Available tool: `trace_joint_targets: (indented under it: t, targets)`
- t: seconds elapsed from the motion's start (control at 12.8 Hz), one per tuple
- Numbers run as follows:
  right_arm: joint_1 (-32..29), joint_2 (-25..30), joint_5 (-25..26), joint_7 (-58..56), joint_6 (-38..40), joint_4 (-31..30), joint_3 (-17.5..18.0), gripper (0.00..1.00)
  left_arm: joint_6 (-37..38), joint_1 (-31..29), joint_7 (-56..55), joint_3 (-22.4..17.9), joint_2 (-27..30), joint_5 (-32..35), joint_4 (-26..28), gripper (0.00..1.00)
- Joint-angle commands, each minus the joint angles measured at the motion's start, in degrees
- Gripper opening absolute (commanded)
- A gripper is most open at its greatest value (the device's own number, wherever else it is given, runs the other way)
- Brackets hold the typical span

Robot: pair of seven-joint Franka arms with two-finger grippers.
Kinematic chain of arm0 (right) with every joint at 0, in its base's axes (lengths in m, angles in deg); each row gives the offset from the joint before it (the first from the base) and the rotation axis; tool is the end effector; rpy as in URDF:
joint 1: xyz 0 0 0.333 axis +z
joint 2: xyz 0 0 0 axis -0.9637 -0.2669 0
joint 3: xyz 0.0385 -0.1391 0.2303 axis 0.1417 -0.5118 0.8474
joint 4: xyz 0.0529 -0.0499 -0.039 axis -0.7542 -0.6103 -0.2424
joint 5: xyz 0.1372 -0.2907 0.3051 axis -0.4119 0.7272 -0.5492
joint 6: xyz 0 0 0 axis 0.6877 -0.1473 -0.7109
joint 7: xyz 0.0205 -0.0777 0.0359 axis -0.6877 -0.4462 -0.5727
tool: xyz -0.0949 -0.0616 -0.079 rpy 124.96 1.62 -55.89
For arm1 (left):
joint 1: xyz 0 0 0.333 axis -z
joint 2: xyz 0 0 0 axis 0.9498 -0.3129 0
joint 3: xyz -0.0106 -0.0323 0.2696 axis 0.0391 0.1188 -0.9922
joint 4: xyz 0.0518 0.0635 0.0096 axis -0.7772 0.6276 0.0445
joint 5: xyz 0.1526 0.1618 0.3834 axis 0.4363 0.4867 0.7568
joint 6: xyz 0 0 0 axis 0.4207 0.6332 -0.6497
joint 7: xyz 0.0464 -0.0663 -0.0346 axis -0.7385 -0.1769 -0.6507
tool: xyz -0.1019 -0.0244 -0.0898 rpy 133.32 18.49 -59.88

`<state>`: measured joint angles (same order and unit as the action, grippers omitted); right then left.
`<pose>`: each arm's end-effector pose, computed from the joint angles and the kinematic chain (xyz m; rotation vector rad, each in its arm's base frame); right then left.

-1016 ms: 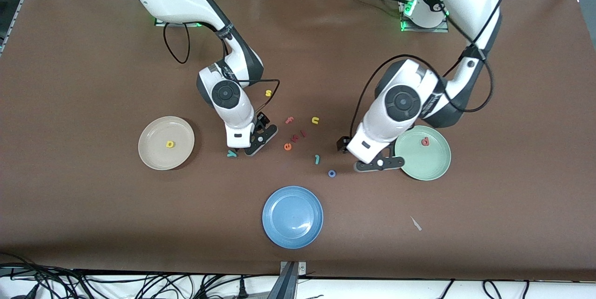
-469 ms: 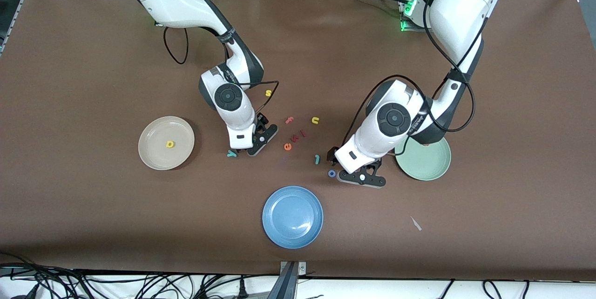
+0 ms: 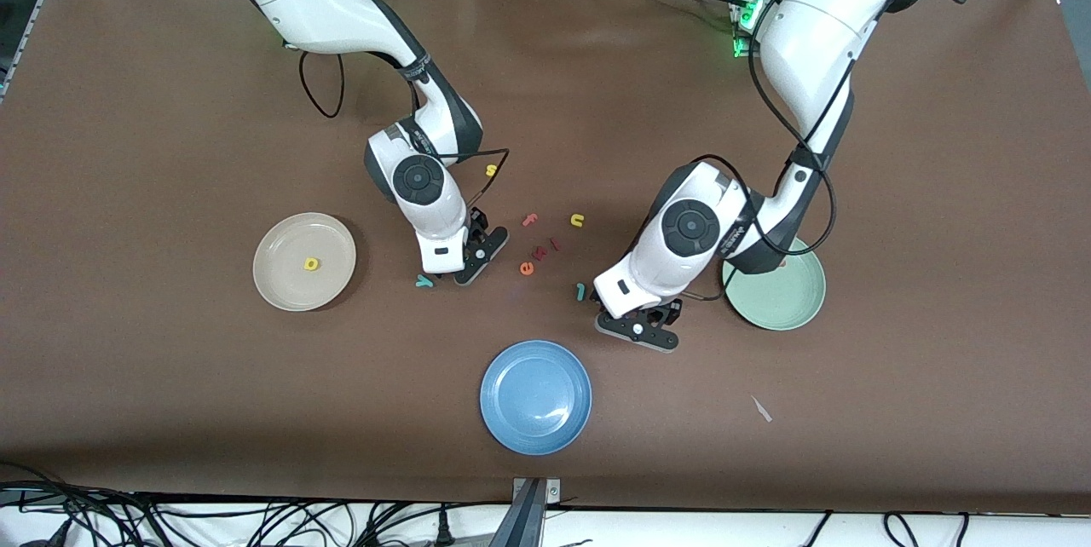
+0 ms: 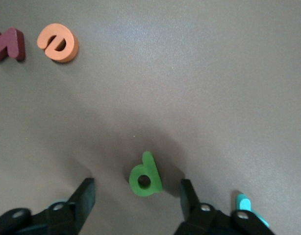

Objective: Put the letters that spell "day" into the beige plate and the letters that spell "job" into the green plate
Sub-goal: 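Reach the right gripper to the green letter while the left reaches letters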

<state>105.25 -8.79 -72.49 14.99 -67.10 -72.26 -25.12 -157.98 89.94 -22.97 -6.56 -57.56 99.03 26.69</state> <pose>0.5704 0.3665 0.0719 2.8317 1.3551 0.0494 0.6774 -0.3804 0.1532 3.0101 -0.4526 0.2076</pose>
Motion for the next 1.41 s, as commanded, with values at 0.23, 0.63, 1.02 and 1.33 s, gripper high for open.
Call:
trace_joint_targets:
  t: [0.23, 0.63, 1.02, 1.33]
  targets:
    - [-0.3, -0.8, 0.7, -1.6, -0.7, 0.9, 0.1, 0.59, -0.8, 2.0, 0.6, -0.9, -3.1, 3.7, -1.9, 0.68]
    - [-0.3, -1.2, 0.6, -2.7, -0.7, 1.4, 0.1, 0.48, -0.9, 3.4, 0.4, -1.0, -4.1, 3.9, -1.7, 0.61]
    - [-0.5, -1.5, 0.5, -2.8, -0.7, 1.5, 0.1, 0.38, -4.7, 3.4, 0.4, -1.1, -6.2, 6.4, -1.7, 0.58]
    - [-0.3, -1.6, 0.4, -2.6, -0.7, 1.5, 0.1, 0.32, -5.9, 3.4, 0.4, -1.2, -6.4, 8.1, -1.7, 0.49]
